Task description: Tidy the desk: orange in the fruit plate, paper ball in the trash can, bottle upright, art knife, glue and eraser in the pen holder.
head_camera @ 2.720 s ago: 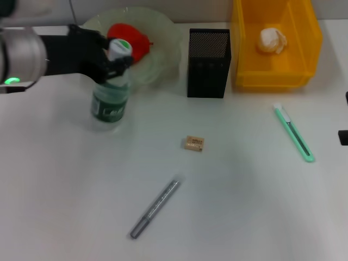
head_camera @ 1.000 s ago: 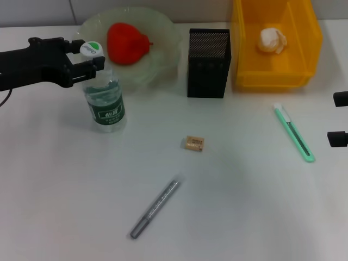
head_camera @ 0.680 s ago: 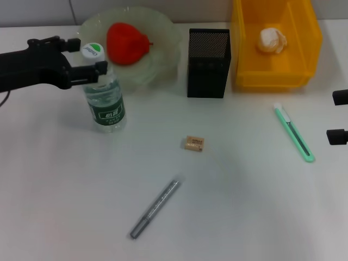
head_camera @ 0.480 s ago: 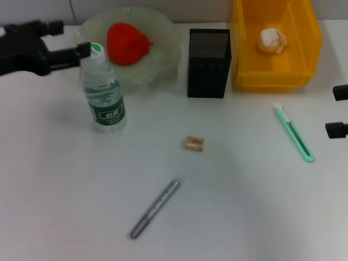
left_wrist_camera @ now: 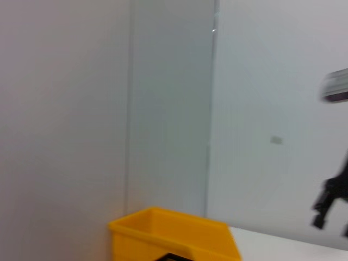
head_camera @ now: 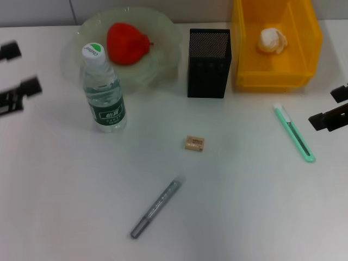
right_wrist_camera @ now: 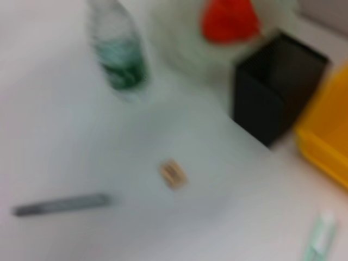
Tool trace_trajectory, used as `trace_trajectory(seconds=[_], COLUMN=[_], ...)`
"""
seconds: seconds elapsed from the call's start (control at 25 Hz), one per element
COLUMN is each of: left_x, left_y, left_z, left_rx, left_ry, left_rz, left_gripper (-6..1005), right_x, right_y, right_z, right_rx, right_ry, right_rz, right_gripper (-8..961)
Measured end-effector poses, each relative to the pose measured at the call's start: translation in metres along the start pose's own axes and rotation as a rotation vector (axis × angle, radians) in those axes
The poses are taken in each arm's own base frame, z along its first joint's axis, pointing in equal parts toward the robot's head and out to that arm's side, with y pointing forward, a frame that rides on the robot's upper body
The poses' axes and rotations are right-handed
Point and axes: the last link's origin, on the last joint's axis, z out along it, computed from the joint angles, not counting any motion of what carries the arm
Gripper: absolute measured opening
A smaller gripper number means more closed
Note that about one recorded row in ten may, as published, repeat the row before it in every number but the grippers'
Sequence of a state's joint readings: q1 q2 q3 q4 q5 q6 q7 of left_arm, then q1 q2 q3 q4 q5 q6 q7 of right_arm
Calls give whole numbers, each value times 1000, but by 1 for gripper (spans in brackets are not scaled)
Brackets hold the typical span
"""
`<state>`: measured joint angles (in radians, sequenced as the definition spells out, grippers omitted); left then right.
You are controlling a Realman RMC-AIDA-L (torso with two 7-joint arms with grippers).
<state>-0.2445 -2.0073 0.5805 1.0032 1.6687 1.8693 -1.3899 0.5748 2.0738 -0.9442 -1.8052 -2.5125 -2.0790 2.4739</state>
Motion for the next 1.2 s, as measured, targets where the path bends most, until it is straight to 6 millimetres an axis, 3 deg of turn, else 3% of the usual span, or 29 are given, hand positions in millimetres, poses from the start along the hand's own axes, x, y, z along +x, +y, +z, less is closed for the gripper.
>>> trace_trajectory(seconds=[0.2, 0.28, 0.32, 0.48, 1.2], left_x=[-22, -29, -32, -40, -51], left_y=[14, 18, 20, 24, 9], left_z=[-16, -18, -19, -18, 3], left_rx=[-49, -53, -52, -52, -9], left_ry=[11, 6, 3, -7, -85], left_rz=[0, 0, 4, -6, -11], left_gripper=[815, 814, 814, 814, 815], right_x=[-14, -11, -11, -2, -11], right_y=[-10, -23, -23, -43, -63], right_z=[30, 55, 55, 85, 110], right_rx=[45, 59, 59, 100, 209], right_ry=[219, 304, 304, 339, 241], right_rz=[133, 193, 193, 247, 291], right_gripper=[817, 817, 817, 817, 816])
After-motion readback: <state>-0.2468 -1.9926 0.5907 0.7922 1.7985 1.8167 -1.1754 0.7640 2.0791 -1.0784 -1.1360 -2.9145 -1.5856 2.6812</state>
